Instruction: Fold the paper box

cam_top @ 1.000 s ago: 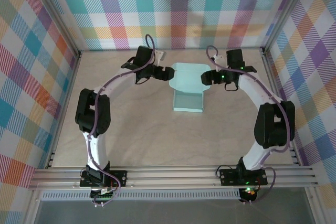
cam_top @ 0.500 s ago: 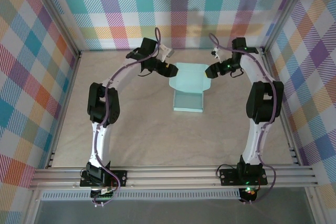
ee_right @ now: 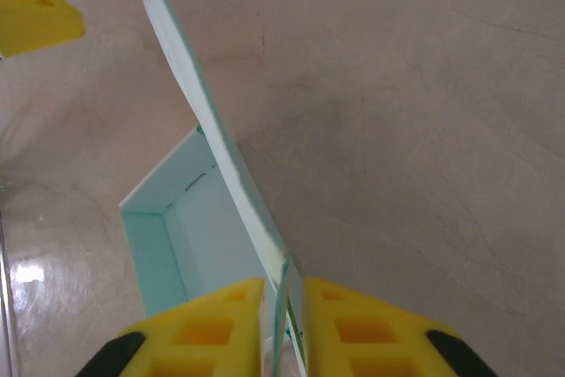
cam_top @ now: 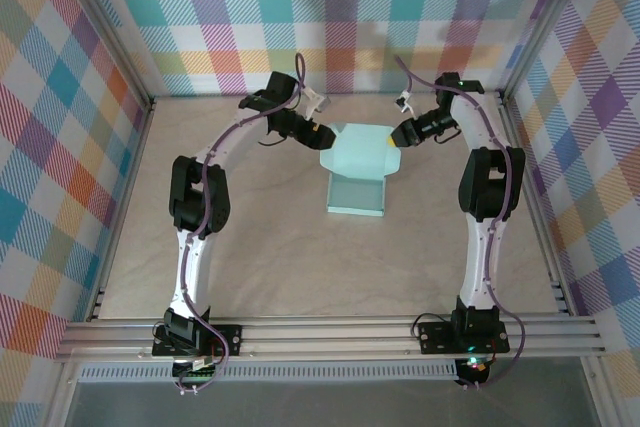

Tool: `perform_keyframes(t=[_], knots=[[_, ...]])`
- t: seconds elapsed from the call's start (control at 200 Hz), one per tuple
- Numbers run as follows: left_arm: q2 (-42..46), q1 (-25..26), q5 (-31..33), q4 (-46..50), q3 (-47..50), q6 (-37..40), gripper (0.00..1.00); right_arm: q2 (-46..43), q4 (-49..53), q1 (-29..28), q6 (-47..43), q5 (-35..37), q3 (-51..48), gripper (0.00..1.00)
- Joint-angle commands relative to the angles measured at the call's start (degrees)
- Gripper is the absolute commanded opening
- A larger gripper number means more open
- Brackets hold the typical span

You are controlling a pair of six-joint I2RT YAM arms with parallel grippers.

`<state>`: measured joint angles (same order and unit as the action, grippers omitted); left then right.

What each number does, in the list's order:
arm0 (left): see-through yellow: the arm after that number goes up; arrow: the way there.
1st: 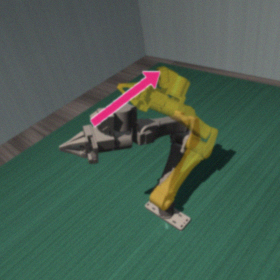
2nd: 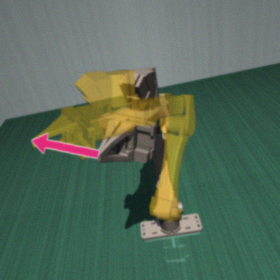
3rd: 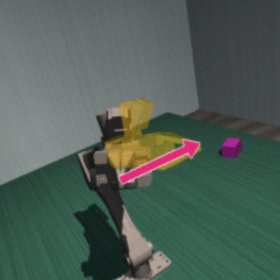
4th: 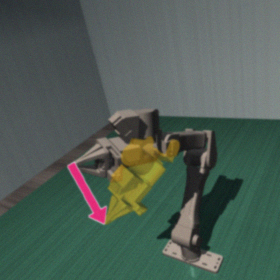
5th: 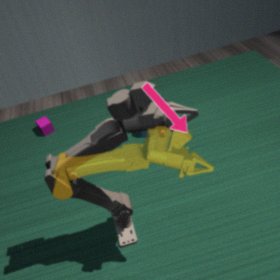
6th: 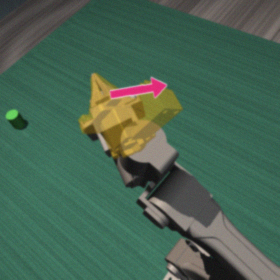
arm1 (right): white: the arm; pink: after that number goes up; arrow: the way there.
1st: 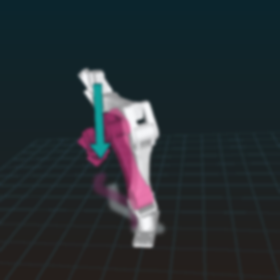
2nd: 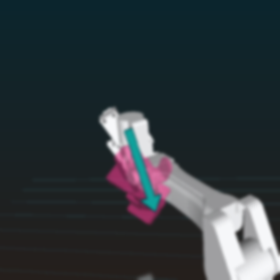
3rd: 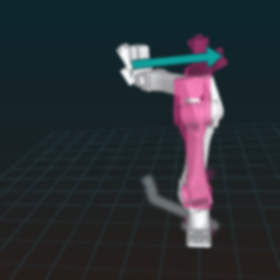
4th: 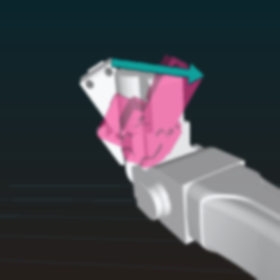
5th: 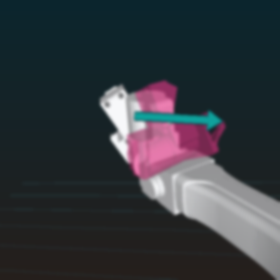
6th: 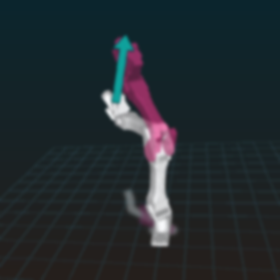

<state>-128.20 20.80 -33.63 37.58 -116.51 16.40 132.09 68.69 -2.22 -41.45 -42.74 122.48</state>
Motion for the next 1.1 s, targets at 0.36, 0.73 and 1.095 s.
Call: perform_keyframes(t=[0.36, 0.73, 1.095], knots=[[7.7, -2.18, -6.52, 1.73, 6.87, 4.8, 0.74, -8.84, -4.06, -3.35, -6.04, 1.5, -9.77, 0.04], [8.51, -2.98, -11.01, 17.61, 4.28, 14.28, 0.62, -13.76, -10.52, -6.04, -6.07, 5.45, -15.87, 0.04], [5.43, -2.33, -3.81, 23.9, 0.82, 19.08, 0.46, -15.19, -10.15, -6.65, -6.88, 5.42, -16.65, 0.05]])
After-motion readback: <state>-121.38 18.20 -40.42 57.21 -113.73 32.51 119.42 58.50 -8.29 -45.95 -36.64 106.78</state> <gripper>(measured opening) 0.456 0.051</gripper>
